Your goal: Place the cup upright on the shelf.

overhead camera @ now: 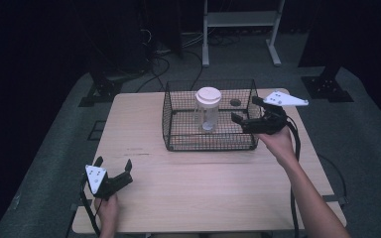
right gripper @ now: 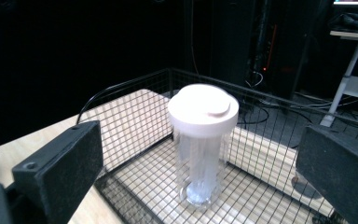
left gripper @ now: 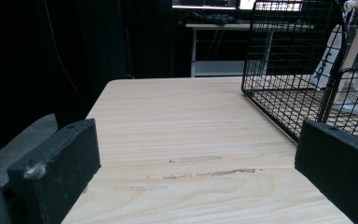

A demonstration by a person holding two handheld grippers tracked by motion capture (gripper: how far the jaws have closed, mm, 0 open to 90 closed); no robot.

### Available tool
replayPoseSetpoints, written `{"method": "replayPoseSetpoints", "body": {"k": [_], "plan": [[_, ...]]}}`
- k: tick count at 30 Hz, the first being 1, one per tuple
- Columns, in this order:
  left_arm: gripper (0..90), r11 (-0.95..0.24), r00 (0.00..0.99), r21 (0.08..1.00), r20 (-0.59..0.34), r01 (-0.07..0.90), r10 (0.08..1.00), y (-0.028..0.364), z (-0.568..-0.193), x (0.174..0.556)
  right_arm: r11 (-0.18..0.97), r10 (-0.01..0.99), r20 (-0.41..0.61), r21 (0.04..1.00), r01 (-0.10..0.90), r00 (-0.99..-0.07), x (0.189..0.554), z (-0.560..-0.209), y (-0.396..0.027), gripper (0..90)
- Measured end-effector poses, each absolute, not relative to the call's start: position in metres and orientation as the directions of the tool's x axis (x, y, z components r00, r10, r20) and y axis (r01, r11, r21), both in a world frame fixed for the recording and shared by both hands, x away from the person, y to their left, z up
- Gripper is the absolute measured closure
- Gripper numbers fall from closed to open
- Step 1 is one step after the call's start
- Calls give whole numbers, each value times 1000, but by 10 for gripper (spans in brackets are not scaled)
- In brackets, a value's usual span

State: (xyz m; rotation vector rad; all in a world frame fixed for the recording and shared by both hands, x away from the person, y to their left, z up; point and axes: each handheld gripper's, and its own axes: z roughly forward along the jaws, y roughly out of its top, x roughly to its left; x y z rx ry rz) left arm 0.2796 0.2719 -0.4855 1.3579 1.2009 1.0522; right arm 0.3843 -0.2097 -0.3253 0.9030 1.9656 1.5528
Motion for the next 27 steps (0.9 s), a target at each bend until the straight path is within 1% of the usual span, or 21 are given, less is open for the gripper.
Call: {"method": "replayPoseSetpoints", "body": {"k": [13,27], "plan": [[0,-17,130,992,0,122,991,271,-485,280,137,721,45,969,206,-691,348,-347,-229,0],[0,-20,130,993,5,117,991,271,-485,279,81,750,77,975,207,-657,313,-377,-264,0]]}}
